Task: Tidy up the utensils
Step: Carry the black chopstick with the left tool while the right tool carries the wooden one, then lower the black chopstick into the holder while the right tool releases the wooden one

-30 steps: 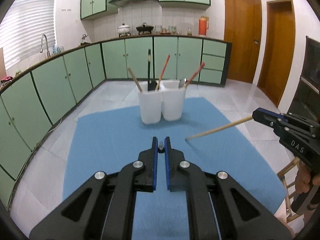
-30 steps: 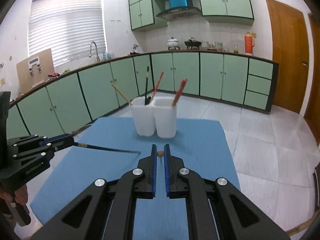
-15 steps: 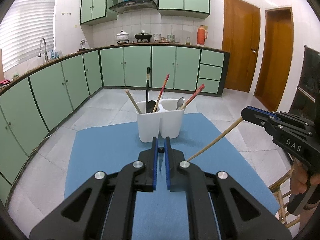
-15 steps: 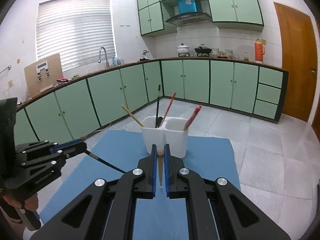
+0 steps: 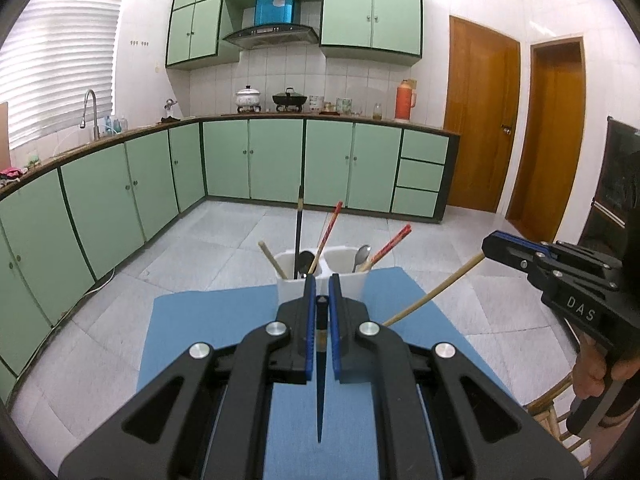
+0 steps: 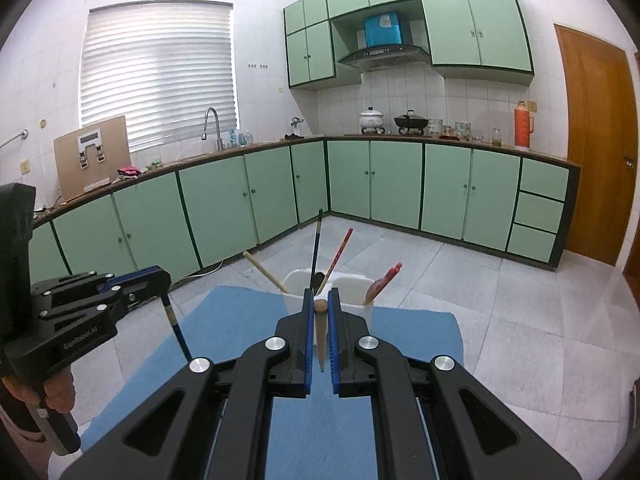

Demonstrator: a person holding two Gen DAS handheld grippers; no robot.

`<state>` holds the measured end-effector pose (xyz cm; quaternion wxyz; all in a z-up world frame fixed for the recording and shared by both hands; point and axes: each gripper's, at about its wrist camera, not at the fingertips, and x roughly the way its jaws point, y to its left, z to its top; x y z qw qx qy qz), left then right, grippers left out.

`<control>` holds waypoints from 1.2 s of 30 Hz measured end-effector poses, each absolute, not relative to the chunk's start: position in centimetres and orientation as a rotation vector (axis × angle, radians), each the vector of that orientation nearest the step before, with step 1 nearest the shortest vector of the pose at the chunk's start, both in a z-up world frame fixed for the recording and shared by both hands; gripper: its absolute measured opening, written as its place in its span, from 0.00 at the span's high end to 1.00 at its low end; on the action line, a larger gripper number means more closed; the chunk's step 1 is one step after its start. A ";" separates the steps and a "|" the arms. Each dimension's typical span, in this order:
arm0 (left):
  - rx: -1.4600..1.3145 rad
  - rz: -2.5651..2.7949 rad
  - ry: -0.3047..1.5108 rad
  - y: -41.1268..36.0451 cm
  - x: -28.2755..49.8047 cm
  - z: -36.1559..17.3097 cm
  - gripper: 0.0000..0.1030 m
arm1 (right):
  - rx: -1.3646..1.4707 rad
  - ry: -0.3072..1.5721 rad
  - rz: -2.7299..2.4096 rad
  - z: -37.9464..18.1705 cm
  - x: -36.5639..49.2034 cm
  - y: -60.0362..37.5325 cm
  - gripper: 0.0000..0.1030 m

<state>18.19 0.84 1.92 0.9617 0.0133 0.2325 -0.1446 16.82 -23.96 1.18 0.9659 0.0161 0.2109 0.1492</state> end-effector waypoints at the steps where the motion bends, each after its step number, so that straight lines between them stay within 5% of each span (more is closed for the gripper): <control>1: 0.028 -0.293 0.467 0.8 18.2 2.0 0.95 | 0.034 0.426 0.303 1.3 16.9 -24.0 0.94; 36: -0.015 -0.279 0.245 -2.0 29.2 12.5 0.95 | -0.008 0.370 0.277 6.7 27.0 -24.3 0.94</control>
